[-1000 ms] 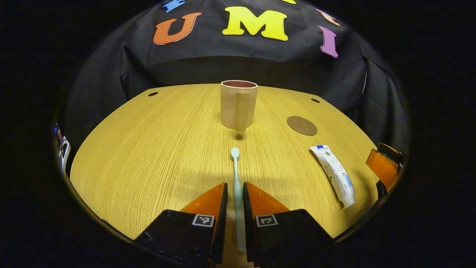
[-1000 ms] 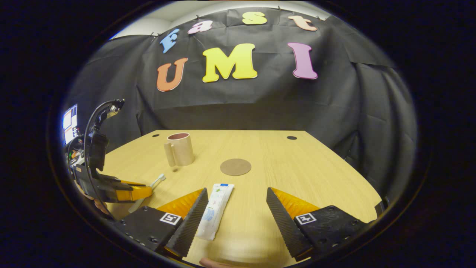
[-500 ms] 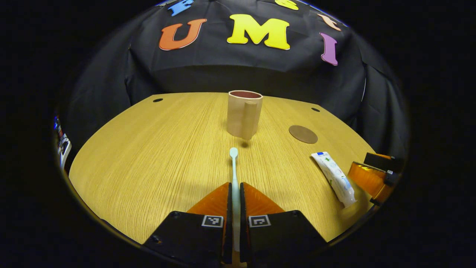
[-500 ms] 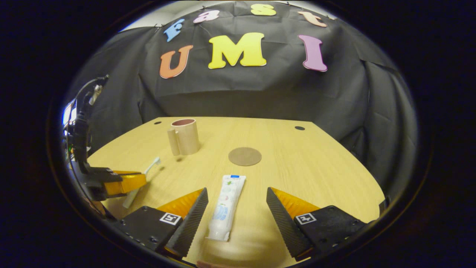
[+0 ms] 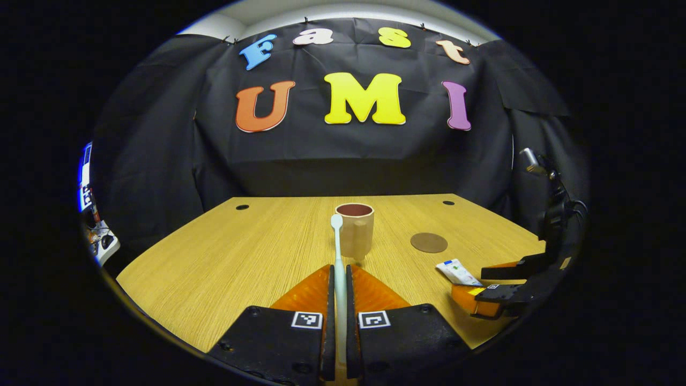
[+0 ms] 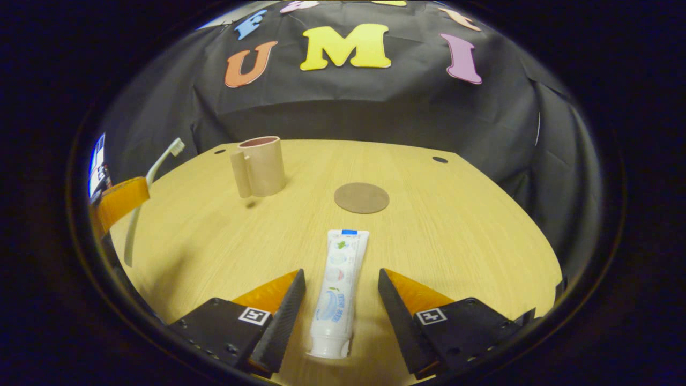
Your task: Put the toothbrush and toothpaste on the desktop into the cup, then pick up the cup and place it on the coaster on the desktop.
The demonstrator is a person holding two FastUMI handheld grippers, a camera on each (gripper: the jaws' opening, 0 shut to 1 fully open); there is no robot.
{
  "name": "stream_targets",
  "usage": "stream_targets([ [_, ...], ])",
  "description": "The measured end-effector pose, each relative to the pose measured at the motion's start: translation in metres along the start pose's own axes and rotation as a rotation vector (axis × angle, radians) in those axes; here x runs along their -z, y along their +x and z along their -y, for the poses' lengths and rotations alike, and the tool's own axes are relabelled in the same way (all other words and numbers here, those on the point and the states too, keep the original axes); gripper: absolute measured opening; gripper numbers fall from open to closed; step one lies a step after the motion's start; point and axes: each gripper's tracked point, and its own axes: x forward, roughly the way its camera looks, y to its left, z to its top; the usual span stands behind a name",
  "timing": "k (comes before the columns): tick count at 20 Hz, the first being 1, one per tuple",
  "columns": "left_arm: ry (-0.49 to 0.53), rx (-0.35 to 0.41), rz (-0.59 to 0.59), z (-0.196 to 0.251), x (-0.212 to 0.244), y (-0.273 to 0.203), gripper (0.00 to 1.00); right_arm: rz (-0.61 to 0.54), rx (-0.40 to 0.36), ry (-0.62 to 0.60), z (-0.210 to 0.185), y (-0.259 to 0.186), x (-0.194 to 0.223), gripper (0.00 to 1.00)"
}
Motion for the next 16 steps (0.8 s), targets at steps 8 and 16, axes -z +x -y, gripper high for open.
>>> stream_targets([
  [8, -0.009, 0.006, 0.091, -0.004, -0.049, -0.006, 0.10, -0.056, -0.025, 0.076, -0.003, 0.003, 0.004, 0.42],
  [16, -0.053, 0.036, 0.142, -0.005, -0.104, 0.027, 0.10, -0.017, -0.073, 0.131, 0.001, -0.002, 0.005, 0.26],
])
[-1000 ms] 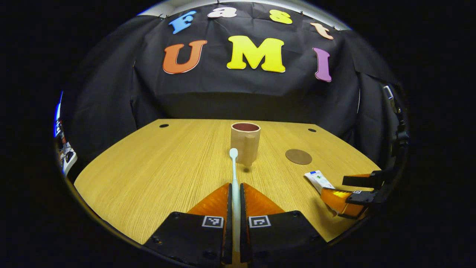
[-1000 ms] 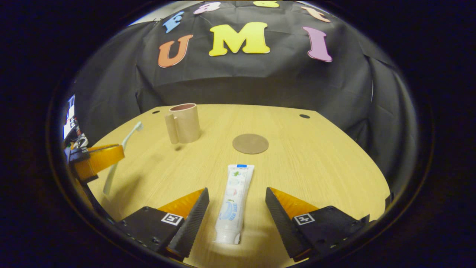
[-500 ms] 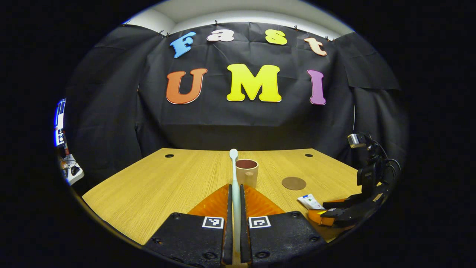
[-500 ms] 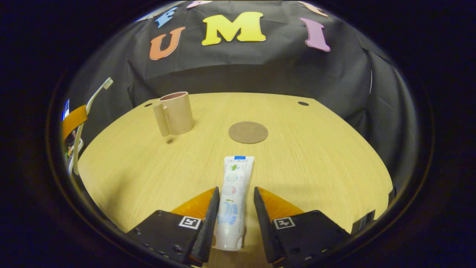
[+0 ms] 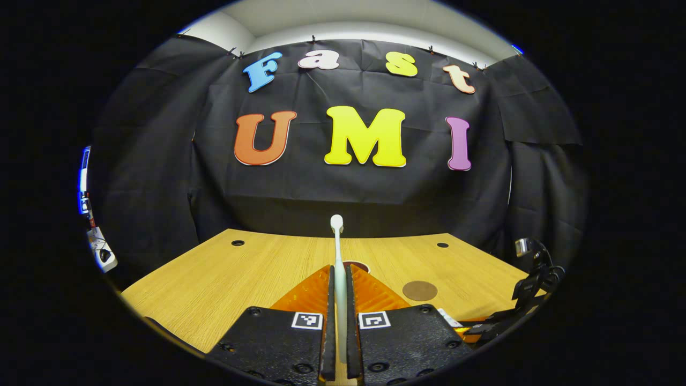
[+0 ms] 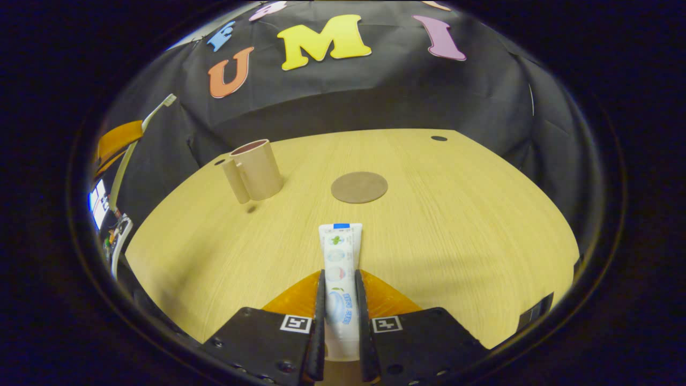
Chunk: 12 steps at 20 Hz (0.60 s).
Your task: Put the toothbrush and toothpaste on the desktop into the cup, then pick up the cup and place it on the coaster on the desktop.
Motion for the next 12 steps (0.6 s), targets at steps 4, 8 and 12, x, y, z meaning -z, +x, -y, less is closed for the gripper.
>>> stream_targets([
  [4, -0.002, 0.004, 0.029, -0.002, -0.019, 0.031, 0.11, 0.095, -0.019, -0.006, 0.005, -0.010, -0.018, 0.26],
  [8, -0.022, 0.022, 0.034, 0.001, -0.031, 0.075, 0.11, 0.197, -0.045, -0.018, 0.004, -0.028, -0.039, 0.26],
  [12, -0.044, 0.039, 0.056, 0.003, -0.045, 0.127, 0.10, 0.288, -0.069, -0.014, 0.002, -0.051, -0.057, 0.26],
])
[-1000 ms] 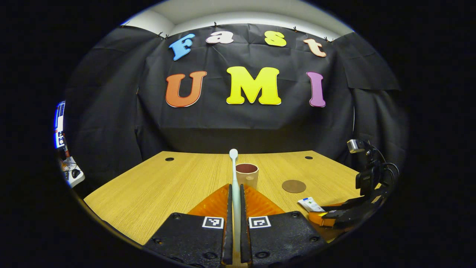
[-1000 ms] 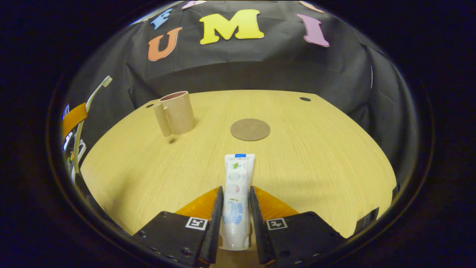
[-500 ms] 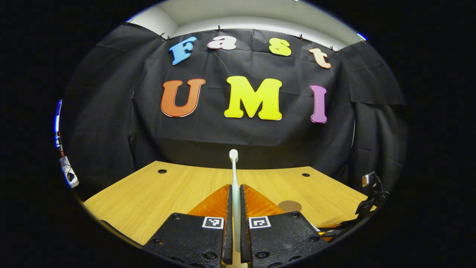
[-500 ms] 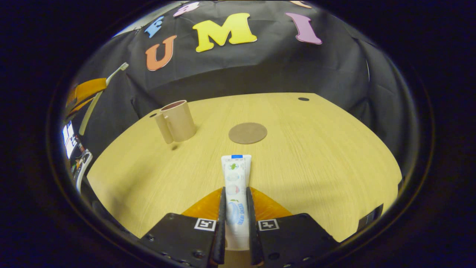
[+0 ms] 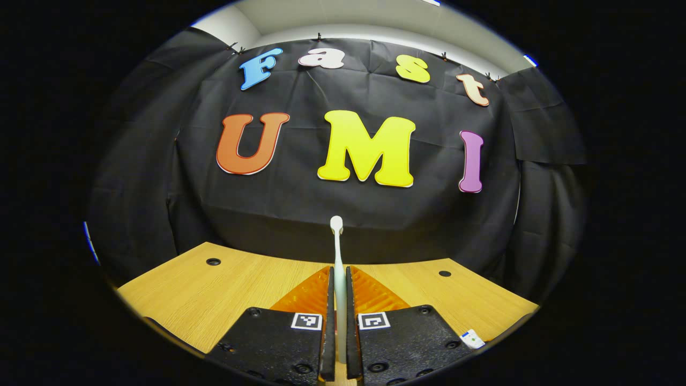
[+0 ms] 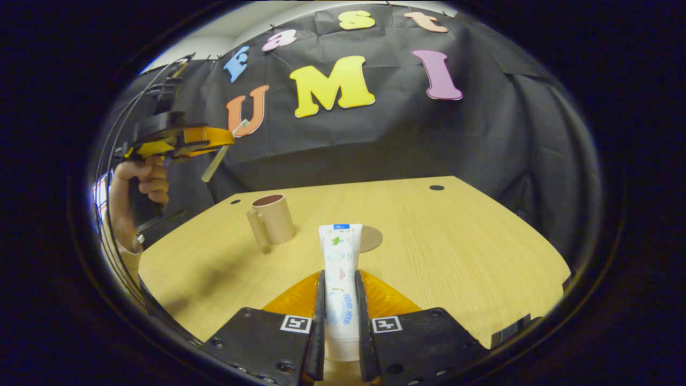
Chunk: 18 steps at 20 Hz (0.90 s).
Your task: Put the toothbrush and toothpaste on the desktop into the cup, then pick up the cup and place it on the coaster on the desktop.
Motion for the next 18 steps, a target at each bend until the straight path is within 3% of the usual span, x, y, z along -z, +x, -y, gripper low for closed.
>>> stream_targets([
  [5, -0.021, 0.045, -0.013, 0.013, 0.017, 0.043, 0.11, 0.066, -0.009, -0.013, 0.001, -0.011, -0.014, 0.26],
  [9, -0.042, 0.029, -0.029, 0.010, 0.031, 0.059, 0.11, 0.075, -0.036, -0.026, -0.002, -0.013, -0.013, 0.26],
  [18, -0.034, 0.019, -0.080, 0.001, 0.050, 0.066, 0.13, 0.096, -0.046, -0.030, -0.001, -0.018, -0.013, 0.26],
])
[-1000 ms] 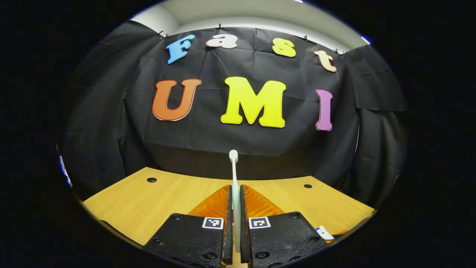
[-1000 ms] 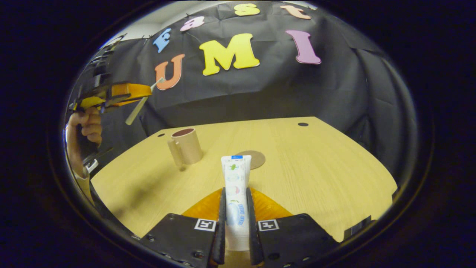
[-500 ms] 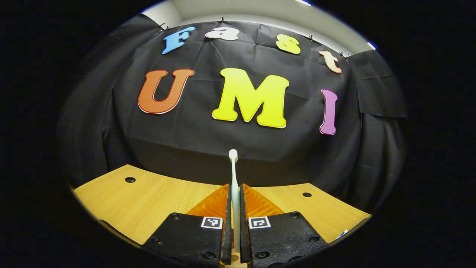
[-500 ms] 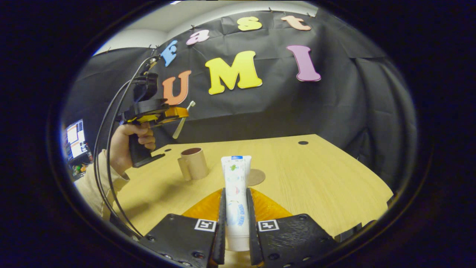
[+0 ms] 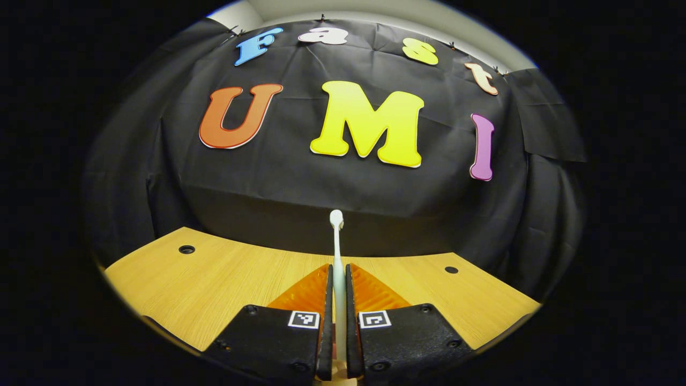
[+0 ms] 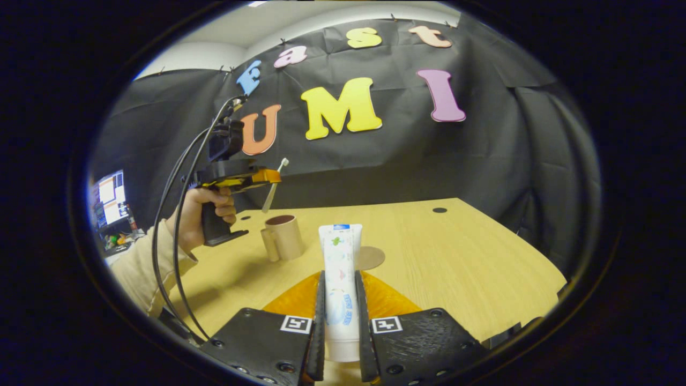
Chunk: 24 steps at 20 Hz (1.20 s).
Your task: Put the toothbrush and toothpaste on the desktop into the cup, then pick up the cup and place it on the coaster on the desktop.
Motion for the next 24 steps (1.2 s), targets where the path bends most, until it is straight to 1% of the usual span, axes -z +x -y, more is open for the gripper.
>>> stream_targets([
  [2, -0.006, 0.010, 0.004, 0.002, 0.000, -0.002, 0.13, -0.002, 0.001, -0.003, 0.000, 0.001, 0.001, 0.26],
  [6, 0.006, 0.003, -0.035, 0.000, 0.011, 0.002, 0.13, -0.005, -0.003, -0.008, -0.002, 0.001, 0.002, 0.26],
  [8, 0.012, -0.016, -0.061, -0.004, 0.016, 0.002, 0.16, 0.000, 0.001, -0.017, -0.001, 0.002, 0.000, 0.26],
  [10, 0.014, -0.020, -0.101, -0.007, 0.026, -0.006, 0.99, -0.002, 0.005, -0.017, 0.000, 0.003, -0.001, 0.26],
  [11, 0.023, -0.047, -0.109, -0.013, 0.028, -0.004, 1.00, -0.002, 0.005, -0.016, 0.000, 0.003, -0.002, 0.26],
  [12, 0.036, -0.072, -0.103, -0.017, 0.026, -0.006, 0.99, 0.000, 0.010, -0.015, 0.001, 0.003, -0.003, 0.26],
  [19, 0.046, -0.066, -0.063, -0.018, 0.015, -0.034, 0.99, 0.026, 0.038, -0.013, 0.001, 0.009, -0.022, 0.26],
  [20, 0.049, -0.061, -0.054, -0.017, 0.014, -0.041, 0.99, 0.033, 0.036, -0.018, -0.002, 0.011, -0.028, 0.26],
  [21, 0.056, -0.063, -0.043, -0.018, 0.014, -0.050, 0.98, 0.039, 0.031, -0.022, -0.006, 0.014, -0.035, 0.24],
  [22, 0.068, -0.069, -0.029, -0.021, 0.013, -0.057, 0.98, 0.048, 0.025, -0.019, -0.011, 0.017, -0.042, 0.26],
  [24, 0.087, -0.072, -0.018, -0.025, 0.014, -0.072, 0.98, 0.069, 0.008, -0.022, -0.022, 0.025, -0.060, 0.26],
])
